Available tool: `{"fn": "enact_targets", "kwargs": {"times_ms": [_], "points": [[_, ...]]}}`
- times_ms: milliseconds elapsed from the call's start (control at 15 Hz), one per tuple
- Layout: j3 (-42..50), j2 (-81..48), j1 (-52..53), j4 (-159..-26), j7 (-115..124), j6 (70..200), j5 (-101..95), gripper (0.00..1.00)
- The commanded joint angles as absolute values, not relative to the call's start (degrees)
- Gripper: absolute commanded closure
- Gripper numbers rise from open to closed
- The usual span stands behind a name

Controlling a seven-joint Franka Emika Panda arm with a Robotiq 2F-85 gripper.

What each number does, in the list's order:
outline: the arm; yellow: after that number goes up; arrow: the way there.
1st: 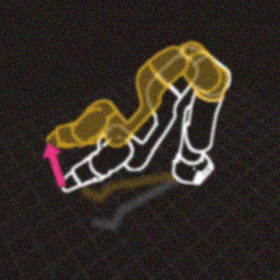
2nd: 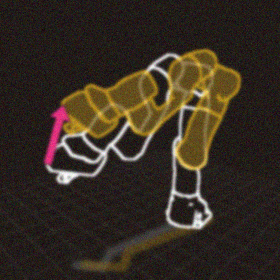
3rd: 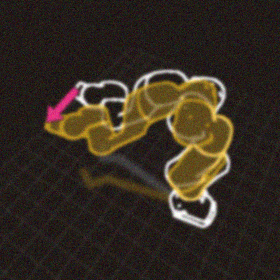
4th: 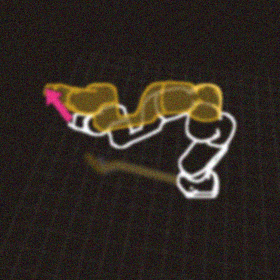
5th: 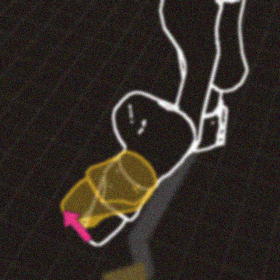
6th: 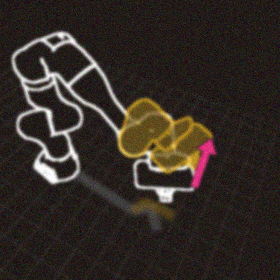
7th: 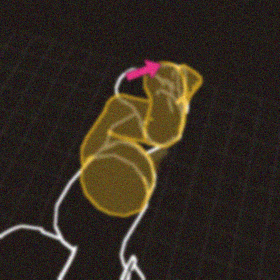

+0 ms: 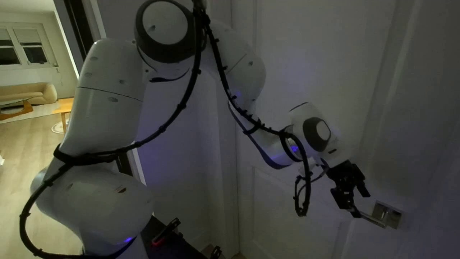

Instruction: Pull the door closed

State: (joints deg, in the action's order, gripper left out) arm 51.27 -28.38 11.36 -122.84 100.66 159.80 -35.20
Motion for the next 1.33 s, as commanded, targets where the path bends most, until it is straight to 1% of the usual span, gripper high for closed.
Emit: {"fn": "enact_targets", "kwargs": {"times_ms": [0,133,267,467,667,800,1000,1067,1133,1267], "points": [[56.2,-19.4,23.5,-126.1,104.5,145.8,-40.8,0.0],[54.0,-14.3,25.3,-125.5,105.2,137.3,-44.1,0.0],[49.4,-8.5,24.4,-125.7,106.0,129.6,-48.2,0.0],[38.2,0.0,16.6,-126.4,99.7,122.3,-49.5,0.0],[27.4,6.0,6.7,-127.6,89.6,120.5,-44.6,0.0],[22.4,8.5,1.0,-128.2,80.9,121.0,-39.0,0.0],[18.9,10.8,-4.5,-128.6,66.7,121.2,-29.8,0.0],[22.6,11.4,-1.2,-128.4,62.5,120.8,-27.8,0.0],[18.5,11.4,-6.1,-128.2,57.3,120.9,-24.7,0.0],[18.2,11.6,-7.5,-127.9,48.0,120.5,-20.4,0.0]]}}
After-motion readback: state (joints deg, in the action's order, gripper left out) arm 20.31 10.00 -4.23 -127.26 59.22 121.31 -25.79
